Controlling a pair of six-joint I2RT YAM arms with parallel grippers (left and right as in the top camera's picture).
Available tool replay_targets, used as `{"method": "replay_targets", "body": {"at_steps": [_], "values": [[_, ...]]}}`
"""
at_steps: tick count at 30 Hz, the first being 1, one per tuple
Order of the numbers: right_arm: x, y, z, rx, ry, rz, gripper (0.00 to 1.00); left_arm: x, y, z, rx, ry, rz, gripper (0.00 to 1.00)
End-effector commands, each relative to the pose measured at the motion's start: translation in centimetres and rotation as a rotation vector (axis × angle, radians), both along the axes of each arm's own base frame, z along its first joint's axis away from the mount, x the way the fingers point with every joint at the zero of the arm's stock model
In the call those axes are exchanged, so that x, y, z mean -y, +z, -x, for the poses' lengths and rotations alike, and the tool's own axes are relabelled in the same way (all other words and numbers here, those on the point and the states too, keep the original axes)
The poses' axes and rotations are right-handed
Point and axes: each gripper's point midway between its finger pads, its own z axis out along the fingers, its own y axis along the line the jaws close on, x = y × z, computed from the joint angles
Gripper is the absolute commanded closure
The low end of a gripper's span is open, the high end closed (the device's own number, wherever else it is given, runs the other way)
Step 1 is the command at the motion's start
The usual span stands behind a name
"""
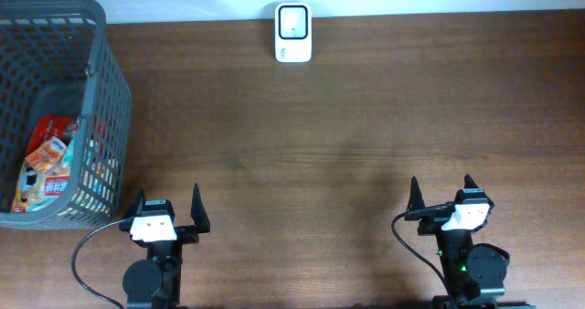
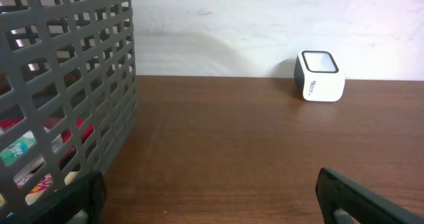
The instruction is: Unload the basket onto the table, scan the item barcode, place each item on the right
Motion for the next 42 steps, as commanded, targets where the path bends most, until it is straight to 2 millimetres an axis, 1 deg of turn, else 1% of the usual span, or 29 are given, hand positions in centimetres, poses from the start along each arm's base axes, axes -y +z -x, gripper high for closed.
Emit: {"method": "replay_targets", "body": {"at_steps": [1, 6, 7, 8, 9, 10, 11, 12, 13, 14, 16, 17, 18, 19, 20, 21, 23, 26, 31, 32, 34, 35, 36, 37, 38, 39, 40, 41, 42], "values": [[0.4, -0.3, 0.0, -0.005, -0.021, -0.01, 0.01, 0.1, -0.1, 0.0, 0.002, -0.007, -0.012, 0.01], [0.4, -0.4, 0.0, -0.005, -0.021, -0.01, 0.02, 0.1, -0.1, 0.0, 0.002, -0.008, -0.012, 0.01], [0.4, -0.4, 0.0, -0.005, -0.021, -0.01, 0.02, 1.5, -0.1, 0.0, -0.001, -0.088, -0.005, 0.01], [0.4, -0.4, 0.0, -0.005, -0.021, -0.01, 0.02, 3.2, 0.8, 0.1, 0.037, -0.186, 0.001, 0.01], [0.4, -0.3, 0.0, -0.005, -0.021, -0.01, 0.02, 6.3, 2.9, 0.8, 0.126, -0.372, -0.003, 0.01], [0.4, -0.3, 0.0, -0.005, -0.021, -0.01, 0.01, 8.7, 5.2, 2.1, 0.224, -0.525, -0.025, 0.01], [0.4, -0.3, 0.0, -0.005, -0.021, -0.01, 0.02, 10.0, 7.1, 3.2, 0.316, -0.611, -0.055, 0.01], [0.4, -0.4, 0.0, -0.005, -0.021, -0.01, 0.02, 10.7, 8.7, 4.1, 0.39, -0.658, -0.083, 0.01], [0.4, -0.3, 0.0, -0.005, -0.021, -0.01, 0.02, 11.5, 11.9, 6.0, 0.517, -0.713, -0.136, 0.01], [0.4, -0.4, 0.0, -0.005, -0.021, -0.01, 0.02, 11.4, 13.3, 6.5, 0.544, -0.711, -0.145, 0.01], [0.4, -0.4, 0.0, -0.005, -0.021, -0.01, 0.02, 10.9, 16.9, 7.4, 0.573, -0.672, -0.147, 0.01], [0.4, -0.3, 0.0, -0.005, -0.021, -0.01, 0.01, 10.7, 18.1, 7.6, 0.561, -0.656, -0.143, 0.01], [0.4, -0.4, 0.0, -0.005, -0.021, -0.01, 0.02, 10.2, 19.4, 7.4, 0.522, -0.624, -0.135, 0.01], [0.4, -0.3, 0.0, -0.005, -0.021, -0.01, 0.02, 10.1, 20.7, 7.1, 0.45, -0.609, -0.2, 0.01], [0.4, -0.3, 0.0, -0.005, -0.021, -0.01, 0.02, 10.0, 21.5, 6.6, 0.399, -0.596, -0.239, 0.01], [0.4, -0.4, 0.0, -0.005, -0.021, -0.01, 0.02, 9.2, 22.2, 5.7, 0.345, -0.55, -0.237, 0.01], [0.4, -0.4, 0.0, -0.005, -0.021, -0.01, 0.01, 8.8, 22.9, 4.7, 0.314, -0.525, -0.228, 0.01], [0.4, -0.3, 0.0, -0.005, -0.021, -0.01, 0.01, 8.9, 22.2, 3.4, 0.269, -0.53, -0.217, 0.01], [0.4, -0.3, 0.0, -0.005, -0.021, -0.01, 0.02, 9.1, 23.9, 3.8, 0.342, -0.54, -0.236, 0.01], [0.4, -0.4, 0.0, -0.005, -0.021, -0.01, 0.01, 7.5, 26.2, 3.8, 0.392, -0.428, -0.23, 0.01], [0.4, -0.3, 0.0, -0.005, -0.021, -0.01, 0.02, 4.8, 28.3, 3.4, 0.325, -0.272, -0.211, 0.01], [0.4, -0.3, 0.0, -0.005, -0.021, -0.01, 0.01, 3.4, 28.8, 2.6, 0.183, -0.203, -0.203, 0.01], [0.4, -0.4, 0.0, -0.005, -0.021, -0.01, 0.02, 3.5, 28.1, 1.5, 0.024, -0.221, -0.19, 0.01], [0.4, -0.3, 0.0, -0.005, -0.021, -0.01, 0.02, 4.9, 26.8, 0.1, -0.124, -0.316, -0.163, 0.01], [0.4, -0.4, 0.0, -0.005, -0.021, -0.01, 0.01, 5.1, 26.1, -0.8, -0.176, -0.327, -0.155, 0.01], [0.4, -0.4, 0.0, -0.005, -0.021, -0.01, 0.02, 4.8, 25.3, -2.5, -0.221, -0.314, -0.166, 0.01], [0.4, -0.4, 0.0, -0.005, -0.021, -0.01, 0.01, 2.6, 25.0, -4.6, -0.268, -0.18, -0.135, 0.01], [0.4, -0.4, 0.0, -0.005, -0.021, -0.01, 0.02, -0.3, 25.2, -6.3, -0.298, 0.001, -0.057, 0.01], [0.4, -0.4, 0.0, -0.005, -0.021, -0.01, 0.01, -2.7, 25.8, -7.7, -0.328, 0.11, -0.024, 0.01]]}}
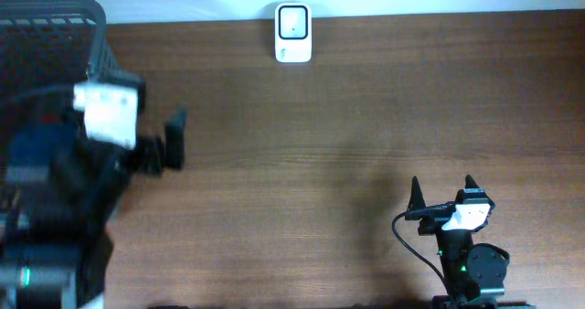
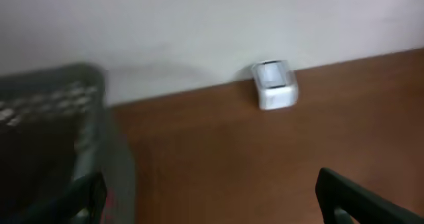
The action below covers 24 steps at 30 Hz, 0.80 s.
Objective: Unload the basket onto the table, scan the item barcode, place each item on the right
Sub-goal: 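Reach the left gripper into the grey basket and grasp a green tissue pack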
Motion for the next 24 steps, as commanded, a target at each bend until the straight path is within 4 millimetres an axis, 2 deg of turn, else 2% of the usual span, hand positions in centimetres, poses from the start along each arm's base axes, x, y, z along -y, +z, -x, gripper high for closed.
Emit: {"method": "replay_targets", "body": {"at_steps": [1, 4, 5, 7, 8, 9, 13, 14, 17, 20, 21, 23, 24], "values": [[0.2, -0.3, 0.0, -0.004, -0.01, -0.01, 0.02, -7.8, 2.5, -2.7, -0.022, 0.408, 0.063, 0.01], [0.2, -0.3, 0.0, -0.005, -0.01, -0.011, 0.01, -19.6, 4.6, -3.5, -0.003, 0.765, 0.132, 0.01], [0.2, -0.3, 0.0, -0.005, -0.01, -0.011, 0.01, -22.4, 4.6, -3.3, 0.01, 0.833, 0.132, 0.01], [0.2, -0.3, 0.0, -0.005, -0.01, -0.011, 0.02, -27.1, 2.7, -2.2, -0.035, 0.985, 0.106, 0.01], [0.2, -0.3, 0.0, -0.005, -0.01, -0.011, 0.01, -28.6, 1.2, -1.9, -0.085, 1.032, 0.095, 0.01], [0.2, -0.3, 0.0, -0.004, -0.01, -0.011, 0.02, -29.5, -1.4, -2.0, -0.184, 1.038, 0.08, 0.0], [0.2, -0.3, 0.0, -0.005, -0.01, -0.011, 0.02, -29.7, -8.7, -4.9, -0.44, 0.873, 0.027, 0.01], [0.2, -0.3, 0.0, -0.004, -0.01, -0.011, 0.02, -29.5, -11.3, -5.8, -0.516, 0.813, 0.038, 0.01], [0.2, -0.3, 0.0, -0.004, -0.01, -0.011, 0.01, -28.9, -17.5, -5.6, -0.729, 0.77, 0.084, 0.25], [0.2, -0.3, 0.0, -0.004, -0.01, -0.011, 0.02, -27.3, -21.8, -6.2, -0.849, 0.672, 0.173, 0.22], [0.2, -0.3, 0.0, -0.004, -0.01, -0.011, 0.02, -27.2, -23.2, -6.0, -0.896, 0.653, 0.175, 0.21], [0.2, -0.3, 0.0, -0.005, -0.01, -0.011, 0.01, -27.0, -25.5, -5.9, -0.966, 0.641, 0.194, 0.13], [0.2, -0.3, 0.0, -0.004, -0.01, -0.01, 0.01, -27.0, -26.1, -5.9, -0.983, 0.637, 0.197, 0.15]]}}
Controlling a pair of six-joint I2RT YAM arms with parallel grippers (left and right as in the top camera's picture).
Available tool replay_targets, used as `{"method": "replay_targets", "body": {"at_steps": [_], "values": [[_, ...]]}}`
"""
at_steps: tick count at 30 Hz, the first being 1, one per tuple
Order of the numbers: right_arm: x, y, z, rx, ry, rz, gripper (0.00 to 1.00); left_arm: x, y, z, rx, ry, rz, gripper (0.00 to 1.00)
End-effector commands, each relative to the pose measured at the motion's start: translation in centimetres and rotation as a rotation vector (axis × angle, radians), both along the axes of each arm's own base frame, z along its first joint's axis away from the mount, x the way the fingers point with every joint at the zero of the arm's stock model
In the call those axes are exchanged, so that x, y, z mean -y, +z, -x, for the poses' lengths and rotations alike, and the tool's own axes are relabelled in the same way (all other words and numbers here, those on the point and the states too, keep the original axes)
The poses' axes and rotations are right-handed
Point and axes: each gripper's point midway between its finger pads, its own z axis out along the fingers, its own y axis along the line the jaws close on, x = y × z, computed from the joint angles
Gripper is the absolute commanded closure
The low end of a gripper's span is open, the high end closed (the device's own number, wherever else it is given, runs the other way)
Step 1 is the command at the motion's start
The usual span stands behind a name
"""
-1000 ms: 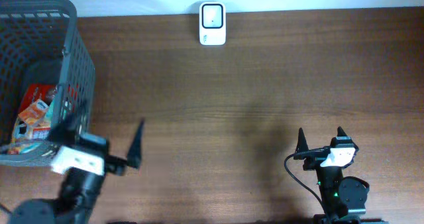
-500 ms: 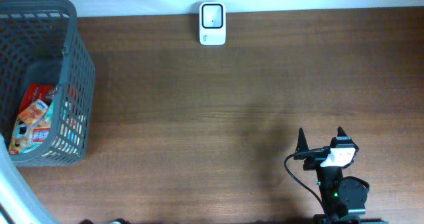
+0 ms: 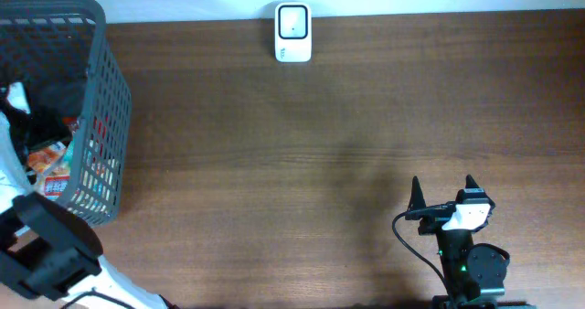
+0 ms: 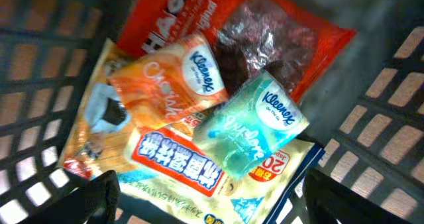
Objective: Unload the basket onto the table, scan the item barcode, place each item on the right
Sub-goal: 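Reach the left gripper into the grey basket and grasp a green tissue pack, then carry the green tissue pack forward and place it on the table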
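My left gripper (image 4: 213, 207) hangs open inside the grey basket (image 3: 102, 99), looking down on its contents. Below it lie a teal Kleenex pack (image 4: 252, 128), an orange Kleenex pack (image 4: 169, 85), a red snack bag (image 4: 265, 32) and a pale flat package with a blue and red label (image 4: 179, 164). Nothing is between the fingers (image 4: 93, 197). The white barcode scanner (image 3: 293, 21) stands at the table's far edge. My right gripper (image 3: 441, 183) rests open at the near right.
The basket's grid walls (image 4: 391, 91) close in around the left gripper on all sides. The left arm (image 3: 50, 245) reaches up from the near left corner over the basket's rim. Brown tabletop (image 3: 320, 144) stretches between basket, scanner and right arm.
The left gripper has gone from above the table beside the basket, facing the scanner, to pointing down inside the basket over the packages. It remains open. The right arm has not moved.
Both grippers first rested open at the table's near edge, the left one beside the basket. Then the left arm was raised at the basket's side, blurred with motion. Now it hangs open in the basket above the packs.
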Motion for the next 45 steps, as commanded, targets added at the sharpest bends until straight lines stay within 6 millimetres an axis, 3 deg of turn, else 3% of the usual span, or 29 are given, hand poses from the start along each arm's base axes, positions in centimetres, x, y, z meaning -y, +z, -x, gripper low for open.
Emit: {"method": "replay_targets", "body": {"at_steps": [1, 3, 6, 11, 12, 16, 17, 18, 20, 21, 22, 23, 25, 26, 27, 28, 29, 30, 31, 32, 33, 34, 36, 38, 40, 42, 44, 45], "values": [[0.1, -0.3, 0.0, -0.004, -0.007, -0.011, 0.01, 0.2, -2.8, -0.2, -0.05, -0.019, 0.056, 0.15], [0.1, -0.3, 0.0, -0.004, -0.007, -0.011, 0.02, 0.2, -4.0, -0.2, -0.075, -0.02, 0.073, 0.28], [0.1, -0.4, 0.0, -0.005, -0.007, -0.011, 0.02, 1.1, -7.2, 0.1, -0.147, -0.073, 0.142, 0.28], [0.1, -0.3, 0.0, -0.004, -0.007, -0.011, 0.02, 2.5, -8.9, -0.2, -0.173, -0.129, 0.192, 0.35], [0.1, -0.3, 0.0, -0.004, -0.007, -0.011, 0.01, 2.4, -9.0, -0.3, -0.166, -0.128, 0.188, 0.51], [0.1, -0.4, 0.0, -0.005, -0.007, -0.01, 0.01, 2.3, -8.9, -0.4, -0.161, -0.128, 0.184, 1.0], [0.1, -0.4, 0.0, -0.005, -0.007, -0.011, 0.02, 2.0, -8.0, -0.9, -0.145, -0.125, 0.173, 1.0], [0.1, -0.4, 0.0, -0.005, -0.007, -0.011, 0.01, 1.5, -6.5, -1.6, -0.114, -0.087, 0.157, 1.0], [0.1, -0.4, 0.0, -0.005, -0.007, -0.011, 0.02, -0.2, 0.8, -4.2, 0.038, 0.008, 0.079, 1.0], [0.1, -0.3, 0.0, -0.004, -0.007, -0.011, 0.02, -0.6, 3.5, -4.9, 0.1, 0.037, 0.049, 1.0], [0.1, -0.4, 0.0, -0.005, -0.007, -0.011, 0.01, -1.0, 7.4, -5.6, 0.19, 0.056, 0.007, 1.0], [0.1, -0.3, 0.0, -0.004, -0.007, -0.011, 0.02, -0.8, 11.6, -6.2, 0.297, 0.039, -0.028, 1.0], [0.1, -0.3, 0.0, -0.004, -0.007, -0.01, 0.02, 1.1, 17.7, -7.2, 0.498, -0.001, -0.003, 1.0], [0.1, -0.4, 0.0, -0.005, -0.007, -0.011, 0.02, 3.5, 22.3, -7.5, 0.664, -0.033, 0.061, 1.0], [0.1, -0.3, 0.0, -0.004, -0.007, -0.011, 0.02, 5.7, 25.6, -7.4, 0.783, -0.026, 0.158, 1.0], [0.1, -0.4, 0.0, -0.005, -0.007, -0.011, 0.01, 7.5, 27.6, -7.2, 0.853, -0.024, 0.254, 1.0], [0.1, -0.3, 0.0, -0.004, -0.007, -0.011, 0.01, 10.7, 30.0, -6.8, 0.924, -0.1, 0.38, 1.0], [0.1, -0.3, 0.0, -0.004, -0.007, -0.011, 0.02, 15.3, 32.4, -6.3, 0.979, -0.259, 0.51, 1.0], [0.1, -0.4, 0.0, -0.005, -0.007, -0.011, 0.02, 17.8, 32.9, -6.1, 0.98, -0.331, 0.579, 1.0], [0.1, -0.4, 0.0, -0.005, -0.007, -0.011, 0.01, 21.0, 32.0, -6.2, 0.919, -0.367, 0.634, 1.0], [0.1, -0.3, 0.0, -0.004, -0.007, -0.011, 0.02, 24.4, 29.4, -6.4, 0.789, -0.354, 0.634, 1.0], [0.1, -0.4, 0.0, -0.005, -0.007, -0.011, 0.02, 26.4, 28.2, -6.5, 0.73, -0.364, 0.613, 1.0], [0.1, -0.3, 0.0, -0.004, -0.007, -0.011, 0.01, 33.7, 25.4, -7.0, 0.604, -0.483, 0.563, 1.0], [0.1, -0.3, 0.0, -0.004, -0.007, -0.011, 0.02, 38.5, 22.6, -7.0, 0.509, -0.557, 0.494, 1.0], [0.1, -0.4, 0.0, -0.005, -0.007, -0.011, 0.01, 44.5, 18.1, -7.3, 0.396, -0.644, 0.431, 1.0], [0.1, -0.4, 0.0, -0.005, -0.007, -0.011, 0.01, 51.2, 12.0, -6.9, 0.256, -0.578, 0.515, 1.0], [0.1, -0.3, 0.0, -0.004, -0.007, -0.011, 0.02, 56.3, 6.4, -6.7, 0.206, -0.537, 0.566, 1.0], [0.1, -0.4, 0.0, -0.005, -0.007, -0.011, 0.01, 57.7, 4.7, -6.6, 0.206, -0.543, 0.578, 1.0]]}}
